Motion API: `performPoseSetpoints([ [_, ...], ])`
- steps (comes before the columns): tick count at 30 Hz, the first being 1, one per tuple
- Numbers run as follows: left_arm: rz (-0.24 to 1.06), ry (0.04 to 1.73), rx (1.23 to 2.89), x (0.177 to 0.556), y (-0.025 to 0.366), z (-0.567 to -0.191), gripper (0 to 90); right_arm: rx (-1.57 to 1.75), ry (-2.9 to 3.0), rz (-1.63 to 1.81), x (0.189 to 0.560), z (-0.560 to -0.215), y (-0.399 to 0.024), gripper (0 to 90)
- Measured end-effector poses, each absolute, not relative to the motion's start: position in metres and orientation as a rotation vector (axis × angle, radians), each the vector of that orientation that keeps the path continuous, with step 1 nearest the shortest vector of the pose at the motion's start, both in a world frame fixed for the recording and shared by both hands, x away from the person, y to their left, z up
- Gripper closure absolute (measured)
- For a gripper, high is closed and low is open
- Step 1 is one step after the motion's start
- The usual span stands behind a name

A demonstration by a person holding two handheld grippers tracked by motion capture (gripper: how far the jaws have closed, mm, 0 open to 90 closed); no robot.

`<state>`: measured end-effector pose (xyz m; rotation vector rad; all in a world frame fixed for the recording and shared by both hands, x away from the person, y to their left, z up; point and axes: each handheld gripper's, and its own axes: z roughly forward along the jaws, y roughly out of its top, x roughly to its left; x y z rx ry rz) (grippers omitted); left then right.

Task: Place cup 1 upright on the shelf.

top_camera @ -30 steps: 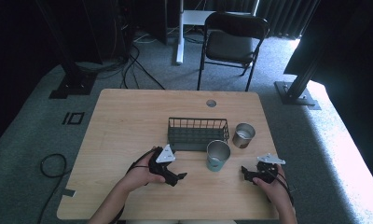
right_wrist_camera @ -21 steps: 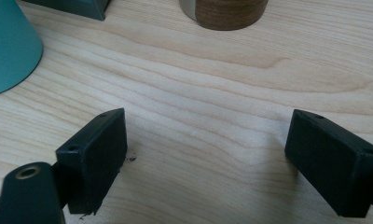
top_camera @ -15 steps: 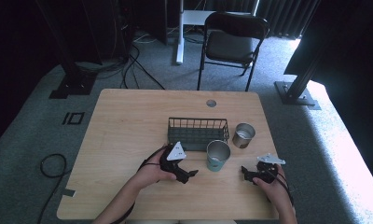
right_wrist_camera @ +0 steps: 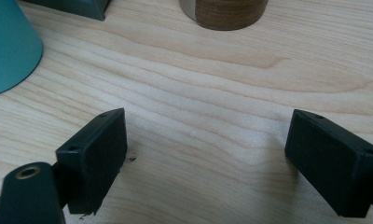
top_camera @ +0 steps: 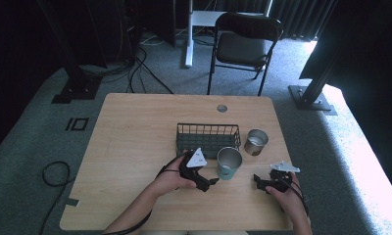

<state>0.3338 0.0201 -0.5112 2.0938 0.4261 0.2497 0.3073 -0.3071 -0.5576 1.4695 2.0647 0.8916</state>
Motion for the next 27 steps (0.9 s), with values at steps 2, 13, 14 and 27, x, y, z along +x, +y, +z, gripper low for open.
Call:
performPoseSetpoints([
  [2, 0.255, 0.419, 2.092, 0.334, 0.016, -0.512, 2.9, 1.470, 2.065, 0.892, 0.307, -0.558, -0.307, 12.4],
  [13, 0.257, 0.392, 2.072, 0.340, -0.007, -0.512, 2.9, 1.469, 2.065, 0.892, 0.307, -0.558, -0.307, 12.5],
  [14, 0.259, 0.389, 2.072, 0.341, -0.009, -0.513, 2.9, 1.470, 2.065, 0.892, 0.307, -0.558, -0.307, 12.4],
  [27, 0.284, 0.397, 2.009, 0.348, -0.034, -0.514, 2.9, 1.470, 2.064, 0.892, 0.307, -0.558, -0.307, 12.4],
])
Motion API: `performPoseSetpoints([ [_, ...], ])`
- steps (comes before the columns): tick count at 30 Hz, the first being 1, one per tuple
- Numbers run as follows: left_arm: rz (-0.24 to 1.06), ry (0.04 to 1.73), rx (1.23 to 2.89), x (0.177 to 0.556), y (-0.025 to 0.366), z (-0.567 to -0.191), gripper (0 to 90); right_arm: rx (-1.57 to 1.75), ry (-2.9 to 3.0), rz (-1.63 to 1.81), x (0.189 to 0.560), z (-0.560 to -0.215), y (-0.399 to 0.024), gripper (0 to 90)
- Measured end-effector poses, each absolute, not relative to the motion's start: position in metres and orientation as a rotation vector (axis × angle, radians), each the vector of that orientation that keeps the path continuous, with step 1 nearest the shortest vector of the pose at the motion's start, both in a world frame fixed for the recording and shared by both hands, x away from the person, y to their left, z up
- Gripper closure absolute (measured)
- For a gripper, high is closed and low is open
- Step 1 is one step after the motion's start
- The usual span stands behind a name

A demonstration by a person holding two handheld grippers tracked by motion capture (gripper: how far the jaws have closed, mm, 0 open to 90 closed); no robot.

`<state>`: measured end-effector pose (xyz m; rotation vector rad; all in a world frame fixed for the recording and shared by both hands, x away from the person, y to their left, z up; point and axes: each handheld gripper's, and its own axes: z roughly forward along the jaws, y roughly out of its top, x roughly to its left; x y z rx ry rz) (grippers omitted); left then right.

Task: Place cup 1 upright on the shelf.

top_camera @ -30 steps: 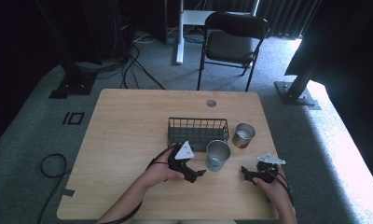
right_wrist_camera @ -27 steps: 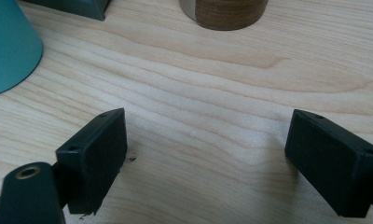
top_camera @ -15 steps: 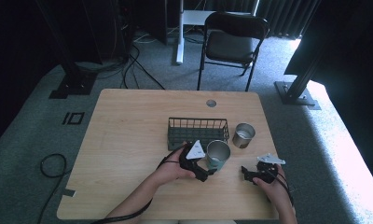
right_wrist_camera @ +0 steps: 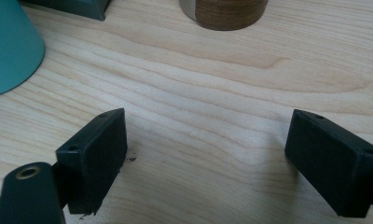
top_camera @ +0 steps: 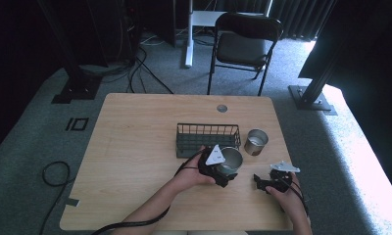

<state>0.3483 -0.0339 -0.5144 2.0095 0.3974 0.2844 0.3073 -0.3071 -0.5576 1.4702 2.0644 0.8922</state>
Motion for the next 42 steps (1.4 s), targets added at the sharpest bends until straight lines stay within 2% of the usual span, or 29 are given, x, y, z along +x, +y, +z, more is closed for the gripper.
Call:
performPoseSetpoints([
  [7, 0.309, 0.400, 1.972, 0.350, -0.042, -0.516, 3.2, 1.472, 2.063, 0.894, 0.307, -0.558, -0.307, 12.4],
  [12, 0.340, 0.413, 1.961, 0.351, -0.047, -0.518, 7.2, 1.470, 2.064, 0.893, 0.307, -0.558, -0.307, 12.5],
  [14, 0.338, 0.425, 1.958, 0.351, -0.048, -0.518, 12.6, 1.470, 2.064, 0.892, 0.307, -0.558, -0.307, 12.4],
  [23, 0.284, 0.421, 1.951, 0.349, -0.051, -0.517, 13.3, 1.470, 2.064, 0.892, 0.307, -0.558, -0.307, 12.5],
  [42, 0.290, 0.391, 1.880, 0.349, -0.041, -0.464, 13.4, 1.469, 2.065, 0.891, 0.307, -0.557, -0.307, 12.4],
])
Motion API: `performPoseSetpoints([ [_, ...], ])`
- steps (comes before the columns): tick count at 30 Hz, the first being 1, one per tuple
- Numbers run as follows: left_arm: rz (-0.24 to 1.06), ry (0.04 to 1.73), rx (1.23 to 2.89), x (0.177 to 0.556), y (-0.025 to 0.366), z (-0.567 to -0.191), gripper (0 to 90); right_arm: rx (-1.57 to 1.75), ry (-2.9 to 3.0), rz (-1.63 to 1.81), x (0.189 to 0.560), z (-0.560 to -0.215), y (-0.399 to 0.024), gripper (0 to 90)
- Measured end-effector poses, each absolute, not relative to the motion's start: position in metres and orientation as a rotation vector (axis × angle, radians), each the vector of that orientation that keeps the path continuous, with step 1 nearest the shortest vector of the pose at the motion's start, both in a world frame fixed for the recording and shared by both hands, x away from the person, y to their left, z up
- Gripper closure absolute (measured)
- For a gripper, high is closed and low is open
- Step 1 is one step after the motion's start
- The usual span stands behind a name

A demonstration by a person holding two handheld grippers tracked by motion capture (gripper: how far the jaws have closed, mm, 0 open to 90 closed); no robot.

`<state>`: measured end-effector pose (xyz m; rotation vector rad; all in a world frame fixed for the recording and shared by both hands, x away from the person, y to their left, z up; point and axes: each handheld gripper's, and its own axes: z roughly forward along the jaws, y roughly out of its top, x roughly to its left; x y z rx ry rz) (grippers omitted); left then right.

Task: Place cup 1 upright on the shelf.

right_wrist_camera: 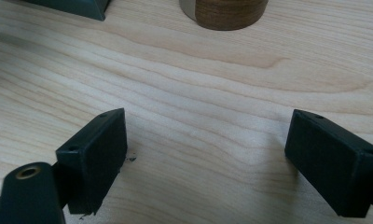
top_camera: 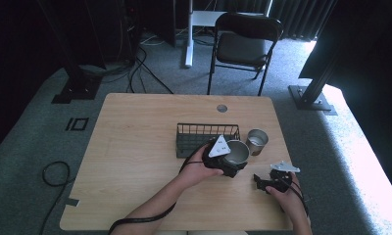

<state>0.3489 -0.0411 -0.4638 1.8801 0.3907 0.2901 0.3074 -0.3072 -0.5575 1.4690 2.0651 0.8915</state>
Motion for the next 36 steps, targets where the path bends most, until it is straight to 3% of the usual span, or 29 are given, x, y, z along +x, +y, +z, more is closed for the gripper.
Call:
performPoseSetpoints([
  [19, 0.441, 0.477, 1.764, 0.365, -0.007, -0.406, 13.3, 1.469, 2.063, 0.892, 0.307, -0.558, -0.307, 12.4],
  [36, 0.636, 0.665, 1.676, 0.384, 0.028, -0.389, 13.3, 1.469, 2.064, 0.892, 0.307, -0.558, -0.307, 12.4],
])
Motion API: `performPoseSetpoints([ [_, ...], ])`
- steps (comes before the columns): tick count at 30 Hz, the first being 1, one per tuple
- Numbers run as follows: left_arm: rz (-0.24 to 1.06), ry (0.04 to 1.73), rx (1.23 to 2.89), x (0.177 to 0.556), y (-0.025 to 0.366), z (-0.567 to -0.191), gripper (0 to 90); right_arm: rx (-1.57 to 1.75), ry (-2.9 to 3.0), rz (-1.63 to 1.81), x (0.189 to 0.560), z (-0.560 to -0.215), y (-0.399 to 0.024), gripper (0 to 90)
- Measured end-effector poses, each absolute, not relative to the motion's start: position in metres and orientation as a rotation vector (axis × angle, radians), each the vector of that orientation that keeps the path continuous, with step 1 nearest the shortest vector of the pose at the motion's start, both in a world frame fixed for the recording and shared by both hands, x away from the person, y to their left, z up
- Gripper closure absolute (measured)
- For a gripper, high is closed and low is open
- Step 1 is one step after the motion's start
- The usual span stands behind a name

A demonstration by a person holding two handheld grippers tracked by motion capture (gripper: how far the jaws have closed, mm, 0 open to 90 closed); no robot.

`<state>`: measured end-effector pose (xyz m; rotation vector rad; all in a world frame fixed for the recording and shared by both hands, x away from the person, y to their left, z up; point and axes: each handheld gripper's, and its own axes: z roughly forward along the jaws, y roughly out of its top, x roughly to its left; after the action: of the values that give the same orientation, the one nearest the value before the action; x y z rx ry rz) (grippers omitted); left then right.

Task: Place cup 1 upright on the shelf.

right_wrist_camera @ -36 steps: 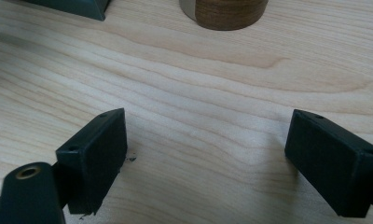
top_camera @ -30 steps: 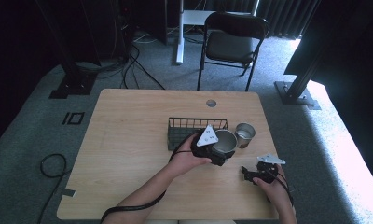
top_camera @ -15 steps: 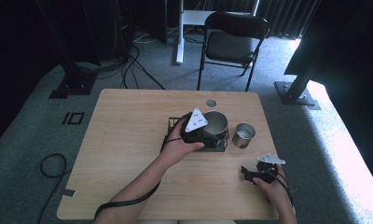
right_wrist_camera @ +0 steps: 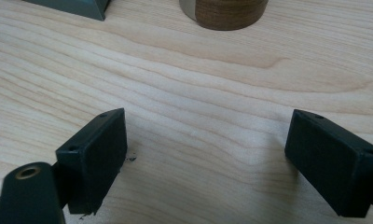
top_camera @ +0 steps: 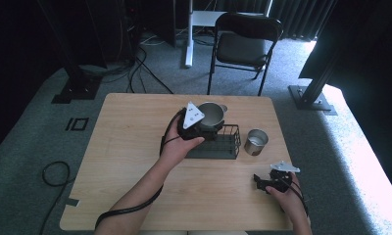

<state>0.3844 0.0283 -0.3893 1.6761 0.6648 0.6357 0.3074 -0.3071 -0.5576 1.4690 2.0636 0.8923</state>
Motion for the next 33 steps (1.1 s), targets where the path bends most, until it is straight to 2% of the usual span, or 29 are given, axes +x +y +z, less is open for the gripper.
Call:
performPoseSetpoints([
  [9, 0.741, 0.791, 1.590, 0.393, 0.046, -0.394, 13.4, 1.469, 2.063, 0.892, 0.307, -0.558, -0.307, 12.5],
  [15, 0.768, 0.868, 1.568, 0.400, 0.054, -0.404, 13.4, 1.467, 2.064, 0.892, 0.307, -0.558, -0.307, 12.5],
  [20, 0.754, 0.898, 1.537, 0.403, 0.057, -0.421, 13.4, 1.468, 2.063, 0.892, 0.307, -0.558, -0.307, 12.4],
  [33, 0.720, 0.955, 1.597, 0.412, 0.048, -0.458, 13.4, 1.468, 2.065, 0.891, 0.307, -0.558, -0.307, 12.5],
])
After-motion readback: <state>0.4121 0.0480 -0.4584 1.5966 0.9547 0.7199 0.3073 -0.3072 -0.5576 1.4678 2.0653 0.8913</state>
